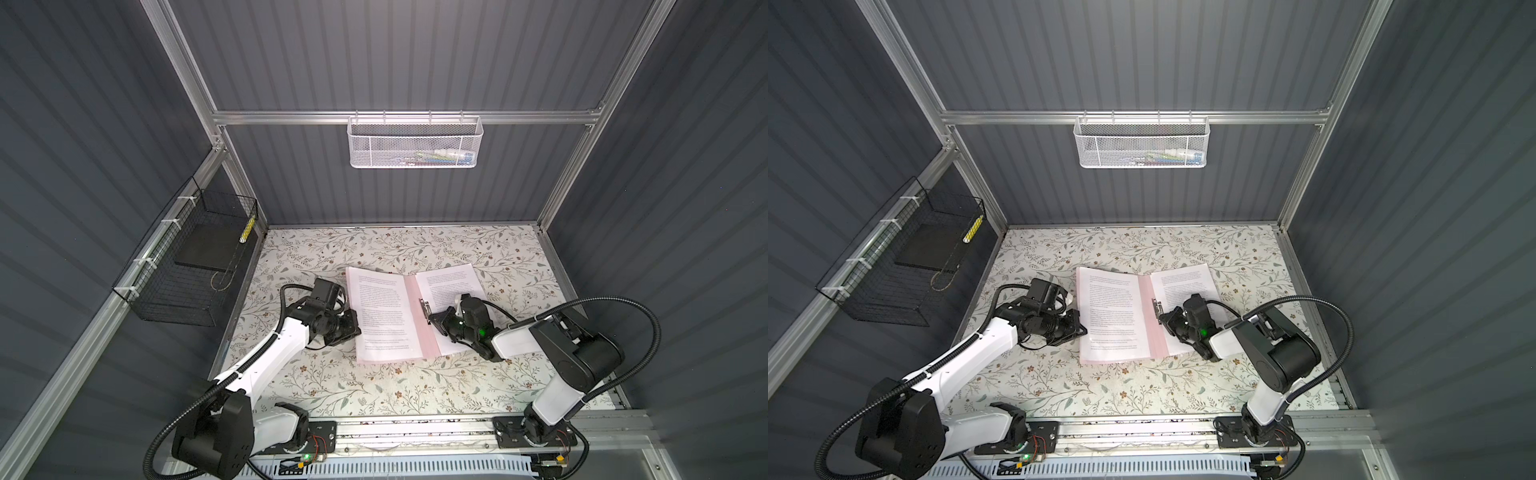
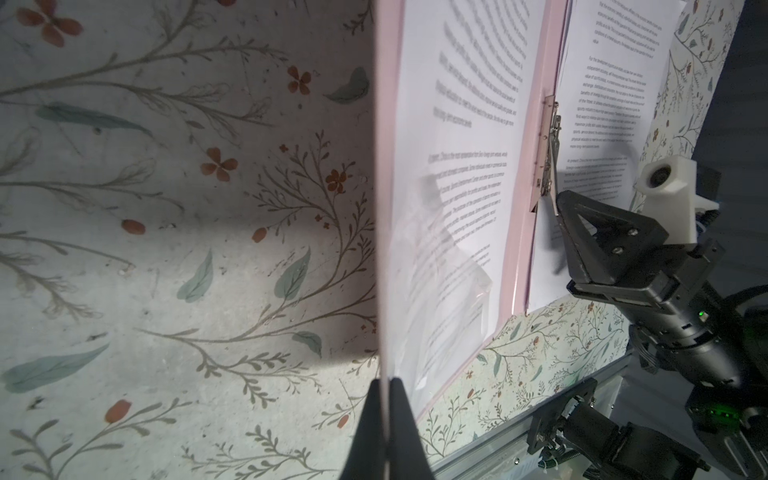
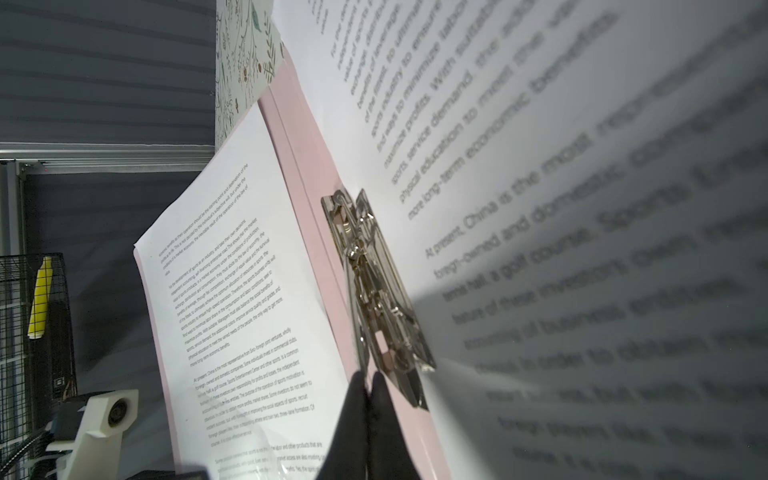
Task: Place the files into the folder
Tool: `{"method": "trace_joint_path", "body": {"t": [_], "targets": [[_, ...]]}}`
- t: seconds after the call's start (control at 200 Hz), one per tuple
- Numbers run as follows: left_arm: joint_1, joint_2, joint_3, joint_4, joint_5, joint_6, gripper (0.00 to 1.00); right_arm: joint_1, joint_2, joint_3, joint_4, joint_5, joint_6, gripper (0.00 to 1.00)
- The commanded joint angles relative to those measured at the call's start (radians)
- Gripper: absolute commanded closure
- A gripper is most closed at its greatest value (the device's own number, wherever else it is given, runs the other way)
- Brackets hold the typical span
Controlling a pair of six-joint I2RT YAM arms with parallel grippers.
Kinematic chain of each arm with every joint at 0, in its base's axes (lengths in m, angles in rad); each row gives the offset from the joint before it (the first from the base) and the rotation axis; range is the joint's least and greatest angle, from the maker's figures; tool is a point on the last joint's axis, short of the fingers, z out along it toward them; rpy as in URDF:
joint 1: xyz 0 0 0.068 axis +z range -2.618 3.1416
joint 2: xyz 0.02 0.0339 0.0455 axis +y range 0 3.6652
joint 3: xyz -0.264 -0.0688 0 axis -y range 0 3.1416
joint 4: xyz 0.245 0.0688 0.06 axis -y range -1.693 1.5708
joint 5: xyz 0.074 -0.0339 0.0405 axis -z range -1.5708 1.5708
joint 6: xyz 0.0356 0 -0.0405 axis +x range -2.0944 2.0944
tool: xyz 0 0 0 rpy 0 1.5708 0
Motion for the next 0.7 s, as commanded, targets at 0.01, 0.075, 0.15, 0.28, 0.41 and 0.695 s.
{"method": "trace_joint_path", "body": {"t": [0.01, 0.075, 0.15, 0.28, 0.41, 0.695], "targets": [[0.003, 0.013, 0.037, -0.042, -0.077, 0.020, 1.00, -0.002, 0.096, -0.068, -0.115, 0.083, -0.043, 1.00], [0.003, 0.013, 0.046, -0.047, -0.082, 0.022, 1.00, 0.000, 0.126, -0.070, -0.113, 0.091, -0.054, 1.00], [0.003, 0.017, 0.050, -0.048, -0.080, 0.026, 1.00, 0.009, 0.160, -0.080, -0.085, 0.106, -0.052, 1.00], [0.003, 0.025, 0.057, -0.057, -0.085, 0.032, 1.00, 0.013, 0.205, -0.101, -0.035, 0.135, -0.045, 1.00], [0.003, 0.030, 0.065, -0.062, -0.084, 0.035, 1.00, 0.019, 0.217, -0.105, -0.053, 0.170, -0.061, 1.00], [0.003, 0.055, 0.079, -0.066, -0.089, 0.050, 1.00, 0.034, 0.206, -0.073, -0.168, 0.222, -0.090, 1.00]]}}
